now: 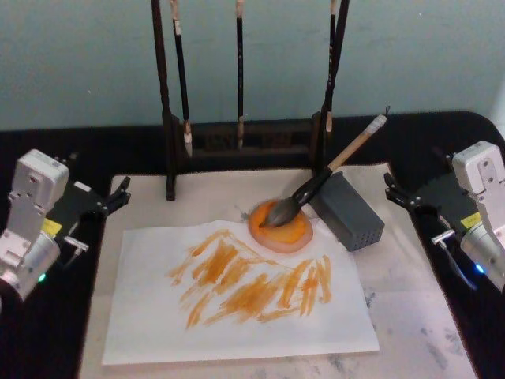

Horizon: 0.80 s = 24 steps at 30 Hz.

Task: Pick up the brush from the inkstone, write on the paper, then place the brush back to its original position.

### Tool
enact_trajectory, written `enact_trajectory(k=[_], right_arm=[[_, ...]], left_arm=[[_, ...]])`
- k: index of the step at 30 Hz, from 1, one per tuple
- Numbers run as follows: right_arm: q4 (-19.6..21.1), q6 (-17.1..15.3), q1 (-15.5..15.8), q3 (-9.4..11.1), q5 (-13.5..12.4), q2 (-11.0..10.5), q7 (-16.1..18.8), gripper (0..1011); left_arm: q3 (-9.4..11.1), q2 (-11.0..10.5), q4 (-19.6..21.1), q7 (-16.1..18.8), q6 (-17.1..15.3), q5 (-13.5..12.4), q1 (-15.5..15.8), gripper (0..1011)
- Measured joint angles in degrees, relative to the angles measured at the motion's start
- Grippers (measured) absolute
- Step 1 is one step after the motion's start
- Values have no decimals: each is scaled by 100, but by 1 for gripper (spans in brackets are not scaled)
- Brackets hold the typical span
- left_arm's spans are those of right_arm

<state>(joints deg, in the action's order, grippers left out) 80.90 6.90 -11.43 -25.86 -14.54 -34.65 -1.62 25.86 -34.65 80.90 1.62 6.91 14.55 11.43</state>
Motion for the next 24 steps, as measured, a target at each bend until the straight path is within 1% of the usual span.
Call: enact_trajectory(k=[24], right_arm=[[0,1,-1,0,0,0,-1,1000]], left_arm=[[0,0,0,0,0,0,0,1001]])
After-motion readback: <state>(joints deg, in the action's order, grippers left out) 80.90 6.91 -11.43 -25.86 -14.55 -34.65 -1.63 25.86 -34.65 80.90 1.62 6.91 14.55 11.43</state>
